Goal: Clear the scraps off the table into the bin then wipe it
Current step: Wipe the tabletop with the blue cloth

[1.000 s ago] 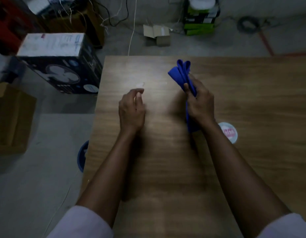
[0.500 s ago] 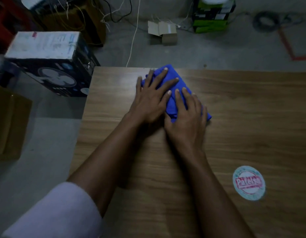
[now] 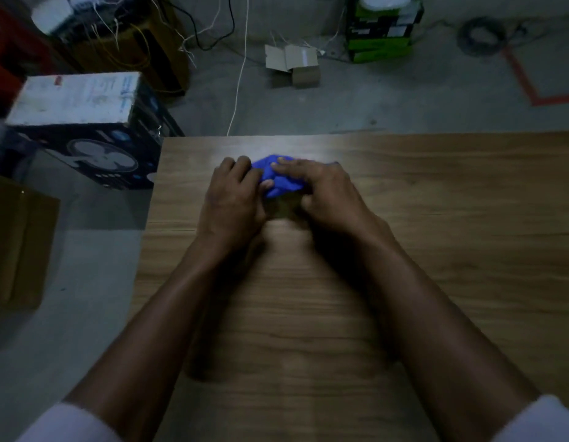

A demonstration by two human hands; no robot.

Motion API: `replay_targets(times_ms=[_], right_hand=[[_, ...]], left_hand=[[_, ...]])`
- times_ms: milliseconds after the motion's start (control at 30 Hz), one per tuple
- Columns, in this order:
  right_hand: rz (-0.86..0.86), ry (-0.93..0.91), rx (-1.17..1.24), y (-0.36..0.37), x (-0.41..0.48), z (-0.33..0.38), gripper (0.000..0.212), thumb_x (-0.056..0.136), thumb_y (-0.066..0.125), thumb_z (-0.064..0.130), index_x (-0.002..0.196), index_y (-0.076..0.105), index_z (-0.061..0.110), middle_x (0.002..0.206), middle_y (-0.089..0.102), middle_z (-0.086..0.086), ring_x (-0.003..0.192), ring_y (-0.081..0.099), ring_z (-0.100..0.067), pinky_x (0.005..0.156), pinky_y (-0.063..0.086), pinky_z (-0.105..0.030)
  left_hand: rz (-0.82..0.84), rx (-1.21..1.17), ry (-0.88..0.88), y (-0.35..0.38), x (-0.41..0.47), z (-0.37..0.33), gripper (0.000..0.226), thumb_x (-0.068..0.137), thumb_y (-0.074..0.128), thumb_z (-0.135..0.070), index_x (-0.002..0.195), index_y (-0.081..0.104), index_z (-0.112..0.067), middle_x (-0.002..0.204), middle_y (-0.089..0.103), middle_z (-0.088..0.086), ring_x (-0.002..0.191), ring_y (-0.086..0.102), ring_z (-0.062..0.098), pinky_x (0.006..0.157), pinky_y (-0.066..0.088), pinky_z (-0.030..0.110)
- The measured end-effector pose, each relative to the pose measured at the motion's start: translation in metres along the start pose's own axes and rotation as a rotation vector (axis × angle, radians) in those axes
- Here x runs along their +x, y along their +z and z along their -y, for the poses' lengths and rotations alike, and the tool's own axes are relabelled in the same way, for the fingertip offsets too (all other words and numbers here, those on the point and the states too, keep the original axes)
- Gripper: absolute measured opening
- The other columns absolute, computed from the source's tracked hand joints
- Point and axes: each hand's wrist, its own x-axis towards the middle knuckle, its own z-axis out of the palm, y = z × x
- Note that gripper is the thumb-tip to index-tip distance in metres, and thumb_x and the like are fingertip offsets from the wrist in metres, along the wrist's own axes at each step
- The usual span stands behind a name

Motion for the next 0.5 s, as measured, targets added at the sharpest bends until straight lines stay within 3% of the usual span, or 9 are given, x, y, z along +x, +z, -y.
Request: replay_targets(times_ms=[100,167,267,433,500], right_hand=[[-0.136,-0.029,0.008,-0.007,0.016,0.002,0.071,0.069,0.047,0.007,0.137,0.063,0.018,0.148,0.053,-0.008,0.140,0.047,-0.025,0.119,0.033,-0.038],[-0.131,0.059,-0.089,0.006,0.030,-0.002,0.071,0.077,0.049,0.008,0.144,0.055,0.029,0.157,0.043,-0.008,0.148,0.033,-0.029,0.124,0.021,-0.048],[-0.091,0.130,-0.235,0.035,0.025,-0.013,0.065,0.090,0.058,0.013,0.149,0.046,0.037,0.163,0.031,-0.005,0.154,0.017,-0.030,0.125,0.004,-0.045],[-0.068,0.029,-0.081,0.054,-0.048,0.000,0.067,0.074,0.074,0.005,0.138,0.062,0.023,0.150,0.050,-0.012,0.146,0.036,-0.037,0.122,0.019,-0.049],[0.041,0.002,-0.052,0.034,-0.074,0.012,0.067,0.070,0.073,0.007,0.134,0.065,0.025,0.144,0.057,-0.009,0.138,0.048,-0.033,0.117,0.035,-0.050]], left_hand=[[-0.100,-0.028,-0.026,-0.010,0.017,0.001,0.030,0.100,0.051,-0.020,0.111,0.069,0.000,0.114,0.066,0.022,0.105,0.056,0.041,0.090,0.047,0.048],[0.034,-0.011,-0.051,-0.001,0.036,0.011,0.038,0.098,0.046,-0.026,0.117,0.068,-0.002,0.132,0.063,0.021,0.130,0.047,0.041,0.106,0.040,0.049],[0.269,-0.063,-0.118,0.012,0.033,0.024,0.045,0.096,0.047,-0.013,0.137,0.055,0.004,0.145,0.053,0.026,0.149,0.031,0.041,0.118,0.028,0.055],[0.246,-0.086,-0.126,-0.021,-0.044,-0.002,0.053,0.083,0.046,-0.010,0.131,0.061,0.007,0.128,0.064,0.028,0.130,0.055,0.045,0.106,0.046,0.052],[0.320,-0.105,-0.130,-0.052,-0.060,-0.022,0.039,0.083,0.052,-0.014,0.117,0.067,-0.003,0.109,0.069,0.024,0.107,0.066,0.045,0.088,0.054,0.045]])
